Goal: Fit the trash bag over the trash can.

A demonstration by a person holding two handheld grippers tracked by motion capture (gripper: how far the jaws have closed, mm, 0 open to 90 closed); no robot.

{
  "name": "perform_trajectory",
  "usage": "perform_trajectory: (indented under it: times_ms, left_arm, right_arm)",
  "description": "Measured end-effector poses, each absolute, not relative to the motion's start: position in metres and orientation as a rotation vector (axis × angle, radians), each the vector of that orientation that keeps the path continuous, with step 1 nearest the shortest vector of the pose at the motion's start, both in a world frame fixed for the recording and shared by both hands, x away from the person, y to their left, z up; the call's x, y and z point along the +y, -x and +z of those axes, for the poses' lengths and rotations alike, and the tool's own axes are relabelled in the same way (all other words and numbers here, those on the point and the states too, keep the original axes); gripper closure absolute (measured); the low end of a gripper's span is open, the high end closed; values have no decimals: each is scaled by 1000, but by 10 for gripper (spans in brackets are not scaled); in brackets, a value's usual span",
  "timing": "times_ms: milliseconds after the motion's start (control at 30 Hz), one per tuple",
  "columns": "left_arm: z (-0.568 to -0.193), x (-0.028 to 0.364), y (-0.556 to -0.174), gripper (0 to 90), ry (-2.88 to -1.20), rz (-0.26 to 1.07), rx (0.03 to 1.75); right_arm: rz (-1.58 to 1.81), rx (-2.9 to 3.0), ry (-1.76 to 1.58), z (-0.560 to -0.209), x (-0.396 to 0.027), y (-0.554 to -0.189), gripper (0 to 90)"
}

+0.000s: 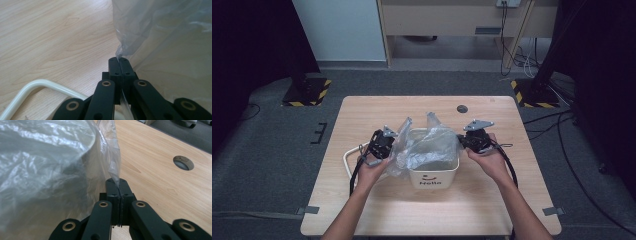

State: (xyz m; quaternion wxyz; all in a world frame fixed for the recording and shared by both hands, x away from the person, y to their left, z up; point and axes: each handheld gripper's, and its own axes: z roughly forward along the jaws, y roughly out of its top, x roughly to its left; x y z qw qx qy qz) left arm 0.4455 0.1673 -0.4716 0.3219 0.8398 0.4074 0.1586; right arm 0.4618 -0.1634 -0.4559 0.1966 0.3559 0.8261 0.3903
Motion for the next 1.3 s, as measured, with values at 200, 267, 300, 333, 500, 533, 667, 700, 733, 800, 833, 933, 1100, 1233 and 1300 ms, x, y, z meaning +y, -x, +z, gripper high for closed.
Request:
perform_trajectory:
  times_ms: [200, 267, 300, 333, 500, 533, 667, 700, 733, 800, 833, 933, 1100, 1233, 1300]
  left_arm:
    - [-475, 165, -445, 900, -2202, 411, 1064]
    - [-475, 163, -445, 900, -2202, 413, 1066]
    - [-475, 163, -445, 900, -2201, 414, 1067]
    - [-476, 162, -446, 900, -2196, 412, 1066]
    - [-477, 159, -447, 900, -2189, 413, 1068]
    - [-477, 158, -447, 900, -2189, 411, 1067]
    - [-477, 156, -447, 900, -2245, 408, 1027]
    - [-477, 155, -447, 900, -2246, 411, 1026]
    - [-478, 154, -446, 900, -2248, 413, 1025]
    - [-480, 153, -446, 900, -2206, 411, 1052]
    - [-478, 156, -447, 900, -2254, 412, 1024]
    - [-479, 156, -447, 900, -2244, 408, 1036]
    - [-480, 156, -447, 900, -2251, 411, 1041]
    - [-479, 159, -445, 837, -2189, 472, 1064]
    - [-476, 162, -443, 763, -2161, 510, 1071]
  right_arm:
    - [1102, 2324, -1003, -460, -164, -461, 899]
    - [1103, 2328, -1001, -461, -165, -460, 899]
    - [1104, 2327, -1006, -461, -165, -459, 898]
    - [1103, 2325, -1000, -461, -166, -459, 899]
    - [1104, 2326, -1008, -463, -169, -458, 898]
    - [1108, 2325, -1008, -463, -170, -457, 898]
    - [1107, 2317, -1023, -465, -173, -456, 896]
    - [1107, 2315, -1020, -465, -174, -457, 896]
    - [1107, 2315, -1026, -465, -174, -457, 896]
    - [1104, 2318, -1031, -466, -173, -458, 896]
    - [1102, 2319, -1023, -467, -173, -458, 896]
    - [1103, 2326, -1020, -468, -171, -459, 895]
    - [1094, 2331, -1053, -469, -170, -459, 852]
    - [1082, 2301, -1064, -466, -174, -458, 754]
    - [1093, 2258, -1069, -462, -177, -456, 710]
